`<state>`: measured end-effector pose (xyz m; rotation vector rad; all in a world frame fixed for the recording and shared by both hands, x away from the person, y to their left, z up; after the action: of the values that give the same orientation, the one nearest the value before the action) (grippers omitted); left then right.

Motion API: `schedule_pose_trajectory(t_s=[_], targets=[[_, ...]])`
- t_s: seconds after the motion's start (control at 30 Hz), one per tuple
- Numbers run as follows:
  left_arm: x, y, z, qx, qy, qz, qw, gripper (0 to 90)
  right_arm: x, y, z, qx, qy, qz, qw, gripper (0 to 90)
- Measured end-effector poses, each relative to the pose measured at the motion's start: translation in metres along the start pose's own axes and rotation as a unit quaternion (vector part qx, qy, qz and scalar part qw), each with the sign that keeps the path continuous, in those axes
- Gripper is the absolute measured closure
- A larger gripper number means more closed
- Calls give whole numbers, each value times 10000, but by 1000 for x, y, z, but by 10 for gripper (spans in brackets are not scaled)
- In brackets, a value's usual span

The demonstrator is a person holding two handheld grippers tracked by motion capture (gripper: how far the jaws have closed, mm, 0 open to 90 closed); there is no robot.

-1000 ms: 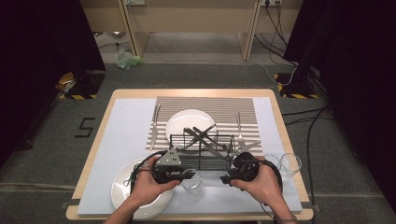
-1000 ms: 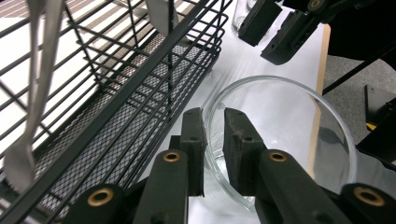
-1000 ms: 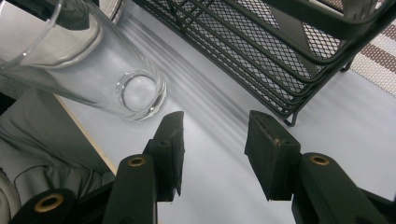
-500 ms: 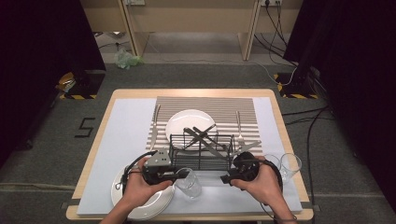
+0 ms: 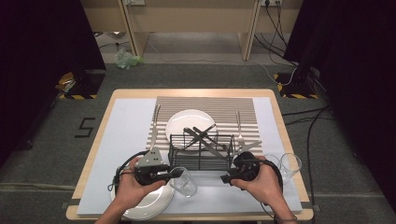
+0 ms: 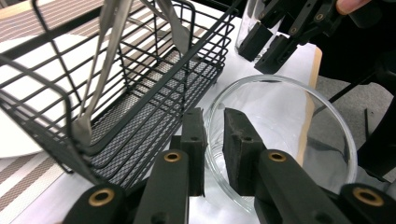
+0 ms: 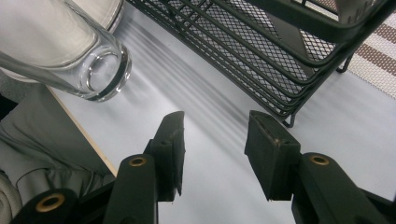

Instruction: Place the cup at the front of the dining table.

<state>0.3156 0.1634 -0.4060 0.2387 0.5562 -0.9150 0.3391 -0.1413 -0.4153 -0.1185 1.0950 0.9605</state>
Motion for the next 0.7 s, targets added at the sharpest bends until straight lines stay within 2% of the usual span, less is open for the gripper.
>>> schedule_pose_trajectory(t_s=[0.7], targets=[[-35, 15, -9, -233, -166, 378, 9989, 788, 1, 0, 0, 44, 12, 17, 10000, 570]])
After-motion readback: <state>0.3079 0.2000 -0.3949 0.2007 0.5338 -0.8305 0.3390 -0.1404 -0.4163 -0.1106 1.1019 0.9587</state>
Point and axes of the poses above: each handheld gripper's, and its own axes: x roughly forward along the jaws, z roughly out of its top, y roughly to its left, the point moved 1 cm from there along x, roughly forward along the jaws, and after that the axes turned 9 degrees about z, right-handed, at the moved point
